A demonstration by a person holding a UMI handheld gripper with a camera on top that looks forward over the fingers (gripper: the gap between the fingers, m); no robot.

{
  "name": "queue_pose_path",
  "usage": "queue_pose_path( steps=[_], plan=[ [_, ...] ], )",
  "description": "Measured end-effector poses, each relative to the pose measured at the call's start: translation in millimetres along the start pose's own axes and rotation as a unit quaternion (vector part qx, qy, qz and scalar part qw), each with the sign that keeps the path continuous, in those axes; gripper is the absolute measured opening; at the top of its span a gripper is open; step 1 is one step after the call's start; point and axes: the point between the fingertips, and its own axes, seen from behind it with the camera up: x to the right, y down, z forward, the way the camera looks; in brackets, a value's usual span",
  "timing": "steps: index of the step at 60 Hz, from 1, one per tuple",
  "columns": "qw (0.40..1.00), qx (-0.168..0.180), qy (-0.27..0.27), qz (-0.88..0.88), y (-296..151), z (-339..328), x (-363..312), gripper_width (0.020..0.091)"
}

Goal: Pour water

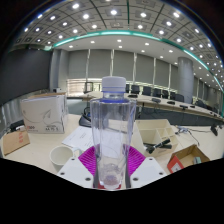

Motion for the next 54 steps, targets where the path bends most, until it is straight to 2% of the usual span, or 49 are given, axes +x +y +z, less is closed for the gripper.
queue_pose_path(
  steps=[13,17,19,23,28,31,33,35,37,38,40,44,54],
  plan=[
    [0.998,0.0,-0.029,0.052,34.7,20.1,-9.6,0.0366],
    [0.998,-0.018,-0.031,0.053,55.6,24.6,-7.8,0.0365],
    [0.998,-0.003,-0.032,0.054,53.2,23.5,-10.0,0.0375],
    [0.999,-0.001,-0.034,0.041,55.1,21.9,-11.9,0.0399],
    [0.999,0.013,-0.033,0.034,55.3,19.8,-10.4,0.047],
    [0.999,0.01,-0.031,0.031,57.2,19.4,-12.4,0.052],
    [0.999,-0.004,-0.029,0.03,63.2,19.5,-13.8,0.0557],
    [0.999,-0.022,-0.032,0.031,70.2,19.1,-16.3,0.0663],
    [0.998,-0.035,-0.033,0.034,74.9,16.9,-18.2,0.0823],
    [0.998,-0.038,-0.033,0.036,78.0,16.5,-17.2,0.0871],
    [0.998,-0.049,-0.026,0.041,80.1,11.9,-16.3,0.0835],
    [0.997,-0.067,-0.006,0.045,80.9,-1.6,-13.7,0.0864],
    [0.993,-0.1,0.025,0.056,61.7,-62.2,-27.7,0.086]
  ],
)
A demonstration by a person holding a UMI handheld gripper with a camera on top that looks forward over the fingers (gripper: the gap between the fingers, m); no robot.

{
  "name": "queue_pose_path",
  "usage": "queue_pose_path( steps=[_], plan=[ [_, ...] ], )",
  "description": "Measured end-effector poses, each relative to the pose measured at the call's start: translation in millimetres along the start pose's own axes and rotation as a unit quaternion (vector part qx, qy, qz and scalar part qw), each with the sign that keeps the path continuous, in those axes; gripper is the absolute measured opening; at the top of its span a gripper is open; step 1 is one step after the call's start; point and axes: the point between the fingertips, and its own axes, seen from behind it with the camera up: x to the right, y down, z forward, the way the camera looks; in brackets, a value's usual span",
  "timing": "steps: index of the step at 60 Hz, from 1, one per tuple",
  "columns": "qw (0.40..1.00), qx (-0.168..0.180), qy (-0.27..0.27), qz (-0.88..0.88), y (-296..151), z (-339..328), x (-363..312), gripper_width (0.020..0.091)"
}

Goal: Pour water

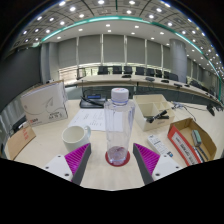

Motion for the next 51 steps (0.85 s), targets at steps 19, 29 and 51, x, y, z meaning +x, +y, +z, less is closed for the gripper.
queue_pose_path(
  steps=[19,29,51],
  plan=[
    [0.997,-0.06,0.046,-0.009,6.4,-162.7,-82.1,0.0859],
    [0.997,-0.07,0.04,-0.013,14.0,-223.6,-132.8,0.0861],
    [0.996,-0.054,0.061,-0.03,12.0,-268.2,-146.0,0.0861]
  ],
)
